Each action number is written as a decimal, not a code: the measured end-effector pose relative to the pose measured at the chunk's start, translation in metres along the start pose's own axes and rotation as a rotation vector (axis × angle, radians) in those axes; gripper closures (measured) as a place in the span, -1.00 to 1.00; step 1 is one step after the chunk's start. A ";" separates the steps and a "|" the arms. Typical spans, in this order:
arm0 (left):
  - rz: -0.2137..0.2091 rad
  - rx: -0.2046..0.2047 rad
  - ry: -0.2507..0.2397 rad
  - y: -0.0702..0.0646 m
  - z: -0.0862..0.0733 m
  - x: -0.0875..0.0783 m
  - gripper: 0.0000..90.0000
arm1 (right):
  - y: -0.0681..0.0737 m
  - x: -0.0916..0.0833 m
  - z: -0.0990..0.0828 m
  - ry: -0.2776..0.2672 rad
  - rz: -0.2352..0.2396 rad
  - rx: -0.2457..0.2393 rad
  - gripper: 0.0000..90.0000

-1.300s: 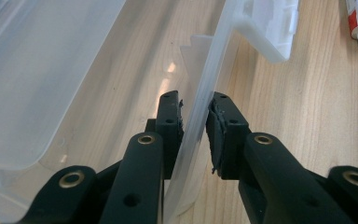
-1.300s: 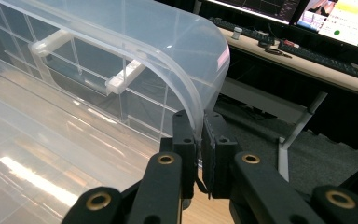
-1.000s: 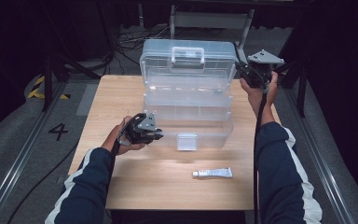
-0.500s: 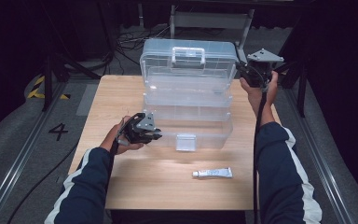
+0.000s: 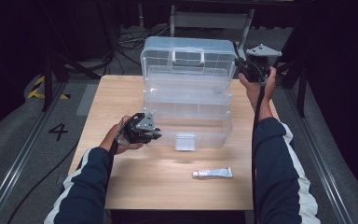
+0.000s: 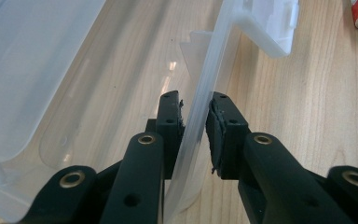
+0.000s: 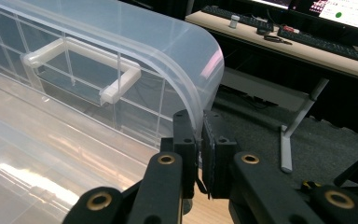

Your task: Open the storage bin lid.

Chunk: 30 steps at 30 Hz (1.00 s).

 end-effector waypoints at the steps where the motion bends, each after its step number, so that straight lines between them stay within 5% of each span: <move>1: 0.000 0.001 0.000 0.000 0.000 0.000 0.69 | -0.001 0.001 0.000 -0.001 0.005 0.009 0.90; 30: 0.003 -0.007 -0.012 0.000 0.000 0.000 0.68 | -0.010 0.027 0.008 0.009 0.010 0.054 0.89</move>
Point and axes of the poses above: each handheld gripper's, and its own axes: x roughly forward along the jaws, z roughly out of its top, y roughly to its left, the point moved 6 cm from there along x, roughly forward along the jaws, and after that the axes turned 5 degrees about y, right-handed, at the moved point
